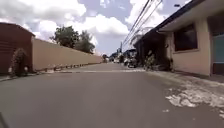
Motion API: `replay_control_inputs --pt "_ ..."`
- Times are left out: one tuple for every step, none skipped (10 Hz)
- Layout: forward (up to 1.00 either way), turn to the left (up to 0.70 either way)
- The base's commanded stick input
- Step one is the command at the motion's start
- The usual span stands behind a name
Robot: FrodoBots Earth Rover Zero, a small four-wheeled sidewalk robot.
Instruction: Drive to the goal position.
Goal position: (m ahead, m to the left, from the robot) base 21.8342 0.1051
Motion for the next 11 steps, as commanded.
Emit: replay_control_inputs --pt "1.0 0.0" --pt "1.0 0.0" --pt "1.0 0.0" --pt "1.0 0.0" --pt "1.0 0.0" --pt "1.0 0.0" --pt "1.0 0.0" --pt "1.0 0.0" --pt "1.0 0.0" --pt "1.0 0.0" --pt "1.0 0.0"
